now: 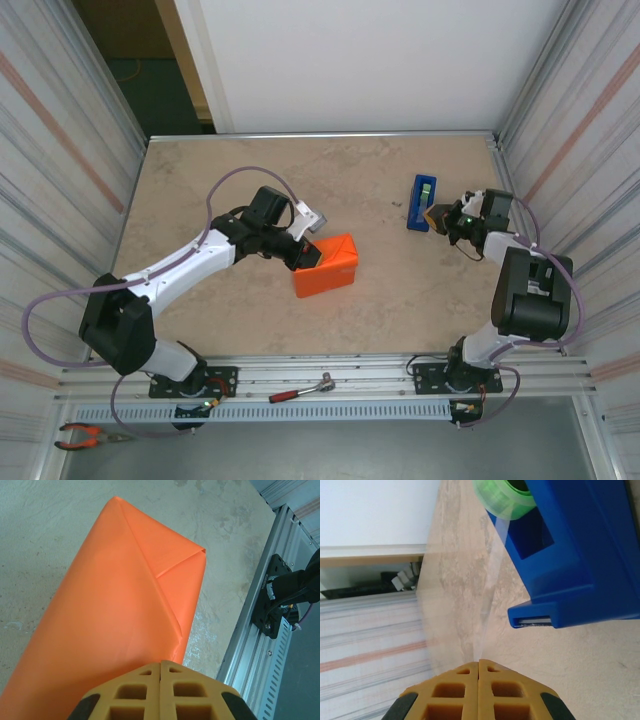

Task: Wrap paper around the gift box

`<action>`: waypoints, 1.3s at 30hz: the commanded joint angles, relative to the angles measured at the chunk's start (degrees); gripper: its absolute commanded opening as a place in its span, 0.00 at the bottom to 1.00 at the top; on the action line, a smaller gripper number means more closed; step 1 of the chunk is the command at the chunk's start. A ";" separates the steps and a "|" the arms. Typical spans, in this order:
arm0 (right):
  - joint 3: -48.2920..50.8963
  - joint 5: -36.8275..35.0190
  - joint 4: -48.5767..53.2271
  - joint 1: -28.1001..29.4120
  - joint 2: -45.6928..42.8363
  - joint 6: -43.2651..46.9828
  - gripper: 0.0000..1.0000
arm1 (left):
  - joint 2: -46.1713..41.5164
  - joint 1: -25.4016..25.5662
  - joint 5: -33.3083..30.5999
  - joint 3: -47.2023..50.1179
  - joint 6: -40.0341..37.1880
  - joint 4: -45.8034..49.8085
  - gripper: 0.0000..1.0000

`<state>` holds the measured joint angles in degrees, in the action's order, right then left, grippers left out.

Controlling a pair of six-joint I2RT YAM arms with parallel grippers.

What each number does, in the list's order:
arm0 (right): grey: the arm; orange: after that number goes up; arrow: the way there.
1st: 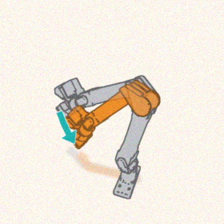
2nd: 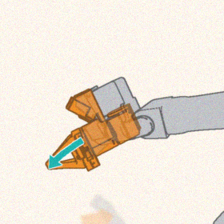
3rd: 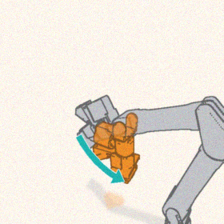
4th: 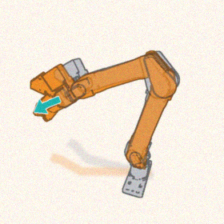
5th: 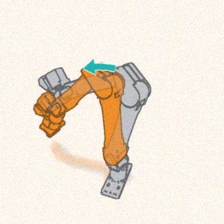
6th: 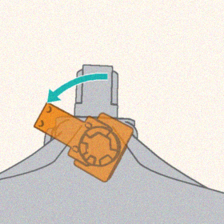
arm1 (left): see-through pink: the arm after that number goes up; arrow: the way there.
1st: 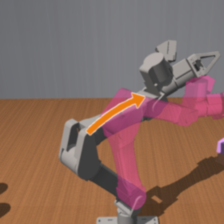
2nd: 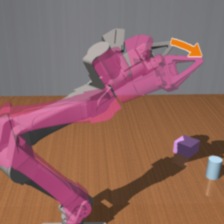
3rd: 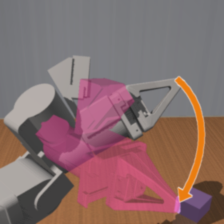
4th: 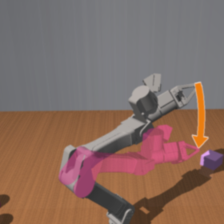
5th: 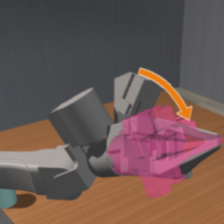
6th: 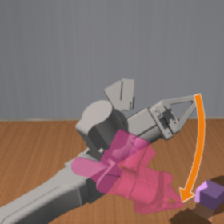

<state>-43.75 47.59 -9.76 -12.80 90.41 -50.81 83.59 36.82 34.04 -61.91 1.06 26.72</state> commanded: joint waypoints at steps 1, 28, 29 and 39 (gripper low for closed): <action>1.63 1.78 2.80 -0.40 -2.39 0.58 0.00 | 4.29 0.80 -3.02 2.93 -1.06 5.37 0.00; 6.18 0.11 -9.83 -0.68 11.10 -3.48 0.00 | 4.23 0.80 -3.19 2.99 -0.95 5.18 0.00; 6.05 0.15 -11.39 -0.42 12.35 -4.45 0.00 | 4.22 0.80 -3.19 3.00 -1.02 5.25 0.00; 4.63 -2.00 -17.16 3.73 18.76 -9.11 0.00 | 3.97 0.80 -3.37 3.02 -1.06 5.20 0.00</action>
<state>-39.75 47.11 -27.59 -10.07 107.13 -57.49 83.64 36.82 34.02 -61.91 1.06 26.57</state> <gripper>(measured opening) 0.063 0.062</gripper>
